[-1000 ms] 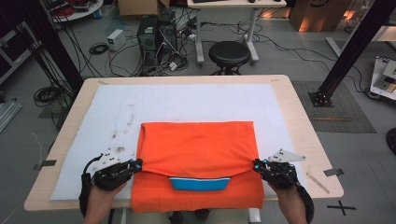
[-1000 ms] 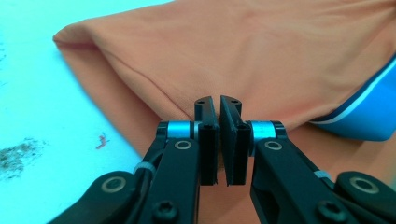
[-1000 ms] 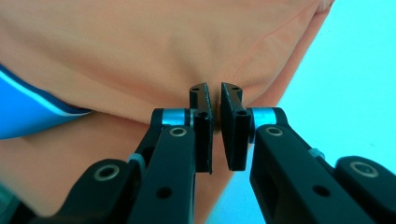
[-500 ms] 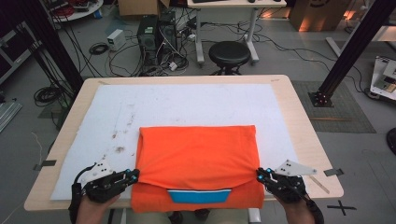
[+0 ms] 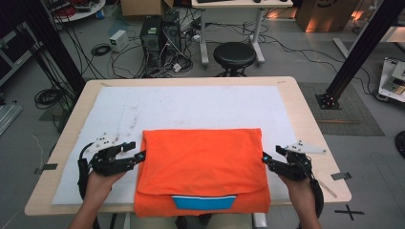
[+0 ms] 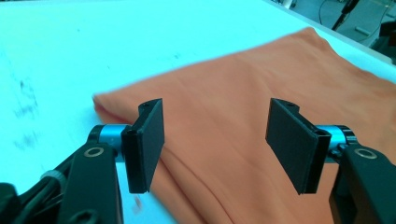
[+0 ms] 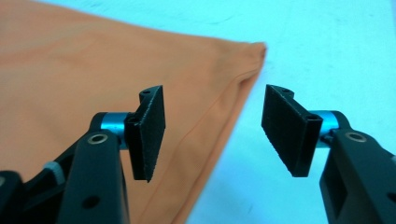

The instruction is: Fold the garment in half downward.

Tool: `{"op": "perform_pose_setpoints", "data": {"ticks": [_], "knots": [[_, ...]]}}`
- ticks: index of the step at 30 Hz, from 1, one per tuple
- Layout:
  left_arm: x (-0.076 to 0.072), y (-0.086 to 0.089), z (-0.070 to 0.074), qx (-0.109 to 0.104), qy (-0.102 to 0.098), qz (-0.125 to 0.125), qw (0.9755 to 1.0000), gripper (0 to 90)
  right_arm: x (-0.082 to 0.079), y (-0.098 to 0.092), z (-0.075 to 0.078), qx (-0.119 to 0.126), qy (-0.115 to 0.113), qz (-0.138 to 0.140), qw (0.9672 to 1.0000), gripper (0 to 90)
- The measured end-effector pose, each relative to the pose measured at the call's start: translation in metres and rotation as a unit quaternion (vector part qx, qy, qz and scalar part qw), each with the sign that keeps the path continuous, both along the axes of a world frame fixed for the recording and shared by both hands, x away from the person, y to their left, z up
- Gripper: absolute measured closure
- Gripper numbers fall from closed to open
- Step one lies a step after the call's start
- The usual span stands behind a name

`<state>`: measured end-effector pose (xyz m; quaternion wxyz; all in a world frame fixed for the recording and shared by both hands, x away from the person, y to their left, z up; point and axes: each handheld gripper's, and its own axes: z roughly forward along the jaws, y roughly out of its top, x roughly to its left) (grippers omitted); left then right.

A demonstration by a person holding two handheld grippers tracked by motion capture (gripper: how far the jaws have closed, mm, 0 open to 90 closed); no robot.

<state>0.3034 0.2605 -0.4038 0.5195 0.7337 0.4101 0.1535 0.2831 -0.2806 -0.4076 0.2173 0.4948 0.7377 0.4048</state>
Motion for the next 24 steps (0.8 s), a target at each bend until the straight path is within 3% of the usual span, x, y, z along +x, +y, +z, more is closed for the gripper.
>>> {"op": "perform_pose_setpoints", "data": {"ticks": [5, 7, 10, 14, 16, 19, 21, 23, 24], "knots": [[0.035, 0.001, -0.005, -0.011, 0.012, 0.019, 0.9997, 34.2, 0.038, 0.001, -0.008, 0.007, 0.023, -0.016, 0.9996, 34.7], [0.049, -0.001, -0.010, -0.009, 0.025, 0.021, 0.9994, 34.2, 0.054, 0.005, -0.012, 0.015, 0.040, -0.015, 0.9989, 33.8], [0.063, -0.004, -0.016, -0.002, 0.039, 0.019, 0.9991, 34.2, 0.072, 0.013, -0.018, 0.009, 0.059, -0.017, 0.9981, 30.6], [0.081, -0.010, -0.024, 0.030, 0.044, 0.032, 0.9981, 35.6, 0.091, 0.019, -0.025, 0.003, 0.075, -0.020, 0.9970, 30.3], [0.088, -0.011, -0.034, 0.052, 0.060, 0.042, 0.9960, 39.5, 0.098, 0.019, -0.029, -0.001, 0.084, -0.022, 0.9962, 30.9], [0.094, -0.009, -0.043, 0.075, 0.081, 0.044, 0.9929, 41.9, 0.105, 0.018, -0.035, -0.016, 0.100, -0.028, 0.9944, 41.5], [0.095, -0.010, -0.045, 0.081, 0.080, 0.043, 0.9925, 46.0, 0.108, 0.015, -0.037, -0.020, 0.103, -0.023, 0.9943, 48.2], [0.095, -0.011, -0.046, 0.093, 0.075, 0.037, 0.9922, 56.1, 0.108, 0.015, -0.037, -0.016, 0.104, -0.011, 0.9944, 59.5], [0.095, -0.012, -0.046, 0.092, 0.073, 0.028, 0.9927, 66.7, 0.108, 0.015, -0.037, -0.019, 0.103, -0.012, 0.9945, 65.7]]}}
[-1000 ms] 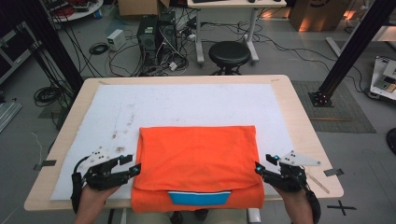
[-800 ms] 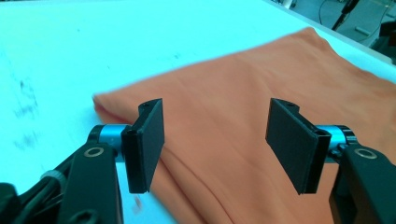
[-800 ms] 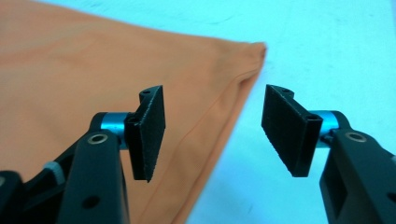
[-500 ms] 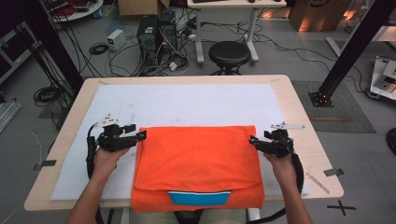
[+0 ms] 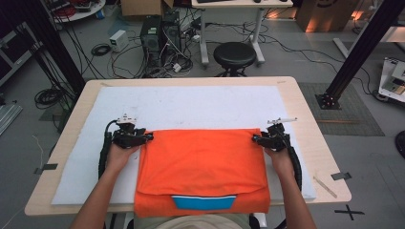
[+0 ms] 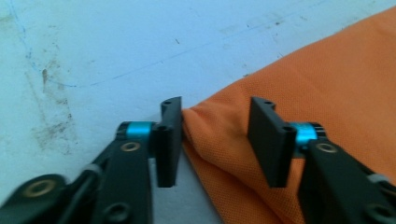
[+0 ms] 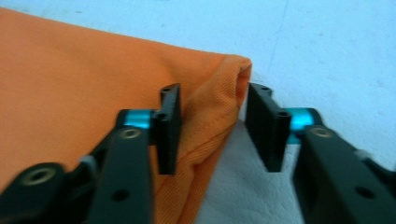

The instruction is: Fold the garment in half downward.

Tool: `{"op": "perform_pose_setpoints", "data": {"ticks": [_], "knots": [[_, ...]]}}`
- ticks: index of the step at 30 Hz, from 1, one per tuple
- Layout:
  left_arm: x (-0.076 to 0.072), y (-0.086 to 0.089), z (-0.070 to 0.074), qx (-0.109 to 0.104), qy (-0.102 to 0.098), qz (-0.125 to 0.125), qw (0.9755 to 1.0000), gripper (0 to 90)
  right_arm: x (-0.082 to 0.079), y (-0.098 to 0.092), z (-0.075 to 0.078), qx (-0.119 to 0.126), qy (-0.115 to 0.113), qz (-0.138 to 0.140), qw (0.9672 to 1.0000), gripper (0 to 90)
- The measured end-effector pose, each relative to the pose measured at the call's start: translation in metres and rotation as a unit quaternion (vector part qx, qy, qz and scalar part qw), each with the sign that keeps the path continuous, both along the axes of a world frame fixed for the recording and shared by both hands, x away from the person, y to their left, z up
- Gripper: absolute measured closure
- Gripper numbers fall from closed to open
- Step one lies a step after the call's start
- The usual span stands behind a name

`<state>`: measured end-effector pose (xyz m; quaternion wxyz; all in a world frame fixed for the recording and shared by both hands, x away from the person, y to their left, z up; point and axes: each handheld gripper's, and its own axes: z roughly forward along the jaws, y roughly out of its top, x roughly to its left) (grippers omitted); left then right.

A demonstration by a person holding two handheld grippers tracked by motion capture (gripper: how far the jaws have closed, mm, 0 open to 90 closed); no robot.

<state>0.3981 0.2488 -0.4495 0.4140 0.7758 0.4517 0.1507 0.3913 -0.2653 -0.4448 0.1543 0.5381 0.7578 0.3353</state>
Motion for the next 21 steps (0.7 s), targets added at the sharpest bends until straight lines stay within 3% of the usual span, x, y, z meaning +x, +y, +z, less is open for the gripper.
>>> {"op": "perform_pose_setpoints", "data": {"ticks": [1, 3, 6, 8, 11, 12, 14, 17, 19, 21], "knots": [[0.000, -0.001, 0.000, 0.004, 0.000, -0.003, 1.0000, 78.4, 0.001, 0.000, 0.000, 0.005, 0.002, 0.007, 1.0000, 70.7], [0.000, -0.001, 0.000, 0.001, -0.001, 0.003, 1.0000, 84.5, 0.001, -0.001, 0.000, 0.014, 0.004, 0.018, 0.9997, 80.6], [0.002, 0.003, 0.002, -0.021, -0.013, 0.021, 0.9995, 85.6, 0.002, 0.001, 0.003, 0.003, -0.007, 0.025, 0.9997, 83.0], [0.003, 0.009, 0.005, -0.066, -0.019, 0.036, 0.9970, 85.7, 0.004, 0.000, 0.006, 0.003, -0.017, 0.022, 0.9996, 83.5], [0.011, 0.010, 0.009, -0.081, -0.012, 0.041, 0.9958, 85.8, 0.009, -0.002, 0.014, 0.006, -0.041, 0.017, 0.9990, 84.2], [0.014, 0.010, 0.012, -0.084, -0.014, 0.040, 0.9956, 85.8, 0.011, -0.003, 0.015, 0.007, -0.047, 0.013, 0.9988, 84.2], [0.020, 0.007, 0.015, -0.104, -0.027, 0.048, 0.9930, 85.9, 0.018, -0.005, 0.018, 0.013, -0.053, -0.002, 0.9985, 84.3], [0.029, 0.004, 0.019, -0.102, -0.020, 0.053, 0.9931, 85.8, 0.029, -0.008, 0.018, 0.031, -0.047, -0.018, 0.9983, 84.2], [0.030, 0.004, 0.017, -0.096, -0.017, 0.055, 0.9937, 85.8, 0.033, -0.006, 0.015, 0.042, -0.027, -0.013, 0.9987, 83.8], [0.031, 0.005, 0.012, -0.084, -0.009, 0.056, 0.9948, 85.6, 0.031, -0.003, 0.014, 0.021, -0.020, -0.014, 0.9995, 77.9]]}}
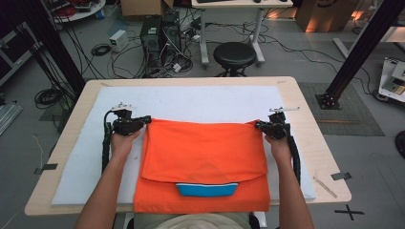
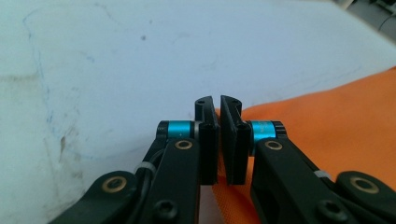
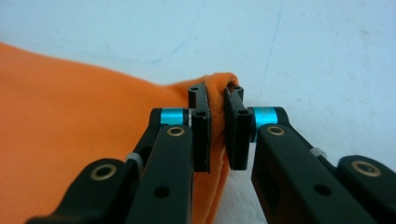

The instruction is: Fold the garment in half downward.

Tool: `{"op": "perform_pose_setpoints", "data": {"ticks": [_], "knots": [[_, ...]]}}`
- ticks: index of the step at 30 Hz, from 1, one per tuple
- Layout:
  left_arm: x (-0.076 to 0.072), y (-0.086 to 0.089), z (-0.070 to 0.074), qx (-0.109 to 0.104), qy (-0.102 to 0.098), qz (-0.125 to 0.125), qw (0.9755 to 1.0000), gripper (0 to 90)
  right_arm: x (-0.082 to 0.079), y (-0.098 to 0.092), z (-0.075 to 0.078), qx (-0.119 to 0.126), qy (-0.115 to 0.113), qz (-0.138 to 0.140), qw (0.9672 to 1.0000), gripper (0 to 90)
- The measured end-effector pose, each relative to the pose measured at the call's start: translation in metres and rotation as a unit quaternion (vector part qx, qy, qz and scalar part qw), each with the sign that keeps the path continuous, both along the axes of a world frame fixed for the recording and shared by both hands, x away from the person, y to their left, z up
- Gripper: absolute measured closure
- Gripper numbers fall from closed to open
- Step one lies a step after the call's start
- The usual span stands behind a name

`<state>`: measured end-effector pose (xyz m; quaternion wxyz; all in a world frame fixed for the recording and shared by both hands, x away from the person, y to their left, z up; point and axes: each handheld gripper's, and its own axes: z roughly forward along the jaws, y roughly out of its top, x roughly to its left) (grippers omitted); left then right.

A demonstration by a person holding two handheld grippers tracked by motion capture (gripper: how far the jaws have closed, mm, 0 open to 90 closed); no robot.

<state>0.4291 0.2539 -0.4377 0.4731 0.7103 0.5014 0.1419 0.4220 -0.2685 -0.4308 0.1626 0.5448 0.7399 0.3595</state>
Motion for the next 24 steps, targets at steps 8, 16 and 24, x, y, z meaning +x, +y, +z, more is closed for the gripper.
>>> {"op": "perform_pose_setpoints", "data": {"ticks": [8, 16, 24], "knots": [[-0.004, -0.002, -0.011, 0.030, 0.004, 0.017, 0.9994, 60.6, -0.011, 0.002, -0.005, -0.019, 0.015, -0.021, 0.9995, 39.4], [-0.005, -0.004, -0.015, 0.018, 0.019, -0.016, 0.9995, 47.1, -0.018, 0.023, -0.014, -0.055, 0.011, -0.004, 0.9984, 48.9], [-0.010, -0.011, -0.014, 0.013, 0.023, -0.006, 0.9996, 82.7, -0.020, 0.022, -0.011, -0.039, 0.004, 0.032, 0.9987, 85.1]]}}
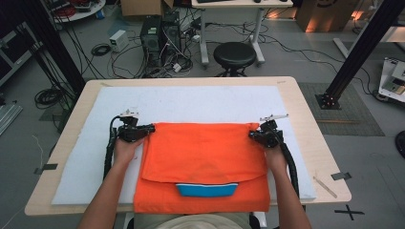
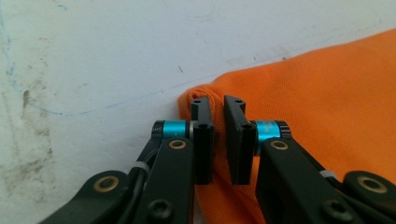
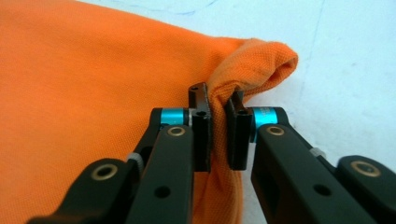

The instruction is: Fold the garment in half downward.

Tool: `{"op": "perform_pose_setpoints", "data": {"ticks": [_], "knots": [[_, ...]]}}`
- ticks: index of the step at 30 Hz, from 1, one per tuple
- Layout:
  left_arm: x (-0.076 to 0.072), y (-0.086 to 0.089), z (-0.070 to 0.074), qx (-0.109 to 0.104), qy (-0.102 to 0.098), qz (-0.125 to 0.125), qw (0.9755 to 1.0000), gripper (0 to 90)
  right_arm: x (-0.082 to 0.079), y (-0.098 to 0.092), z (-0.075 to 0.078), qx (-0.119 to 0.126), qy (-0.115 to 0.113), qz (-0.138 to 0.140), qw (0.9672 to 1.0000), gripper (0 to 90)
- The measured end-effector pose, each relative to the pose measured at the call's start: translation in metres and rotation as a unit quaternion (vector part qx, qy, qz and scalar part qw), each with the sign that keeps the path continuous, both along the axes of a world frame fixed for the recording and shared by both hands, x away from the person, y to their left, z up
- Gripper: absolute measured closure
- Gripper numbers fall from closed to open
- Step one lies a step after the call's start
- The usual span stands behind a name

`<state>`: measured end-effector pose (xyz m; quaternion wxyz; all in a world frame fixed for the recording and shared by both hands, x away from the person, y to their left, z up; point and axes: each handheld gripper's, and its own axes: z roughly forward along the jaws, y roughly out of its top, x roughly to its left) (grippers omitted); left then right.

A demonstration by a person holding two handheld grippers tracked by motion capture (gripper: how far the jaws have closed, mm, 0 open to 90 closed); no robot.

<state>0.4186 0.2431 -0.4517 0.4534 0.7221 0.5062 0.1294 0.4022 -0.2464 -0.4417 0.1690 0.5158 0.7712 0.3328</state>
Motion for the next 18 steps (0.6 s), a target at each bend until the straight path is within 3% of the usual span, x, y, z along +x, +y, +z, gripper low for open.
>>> {"op": "perform_pose_setpoints", "data": {"ticks": [5, 7, 12, 15, 18], "knots": [[0.000, 0.002, 0.006, -0.041, -0.026, 0.026, 0.9985, 83.0, 0.004, 0.000, 0.005, -0.014, -0.044, -0.015, 0.9988, 85.9], [0.002, 0.001, 0.007, -0.046, -0.034, 0.033, 0.9978, 83.1, 0.008, -0.001, 0.007, -0.011, -0.061, -0.027, 0.9977, 85.9], [0.014, -0.001, 0.012, -0.068, -0.046, 0.040, 0.9958, 83.1, 0.022, 0.001, 0.012, -0.033, -0.081, -0.047, 0.9951, 85.9], [0.018, -0.004, 0.014, -0.075, -0.079, 0.041, 0.9932, 83.0, 0.033, 0.000, 0.016, -0.036, -0.090, -0.056, 0.9938, 85.8], [0.023, 0.001, 0.007, -0.079, -0.076, 0.043, 0.9930, 83.0, 0.041, -0.002, 0.020, -0.026, -0.098, -0.062, 0.9929, 85.7]]}}
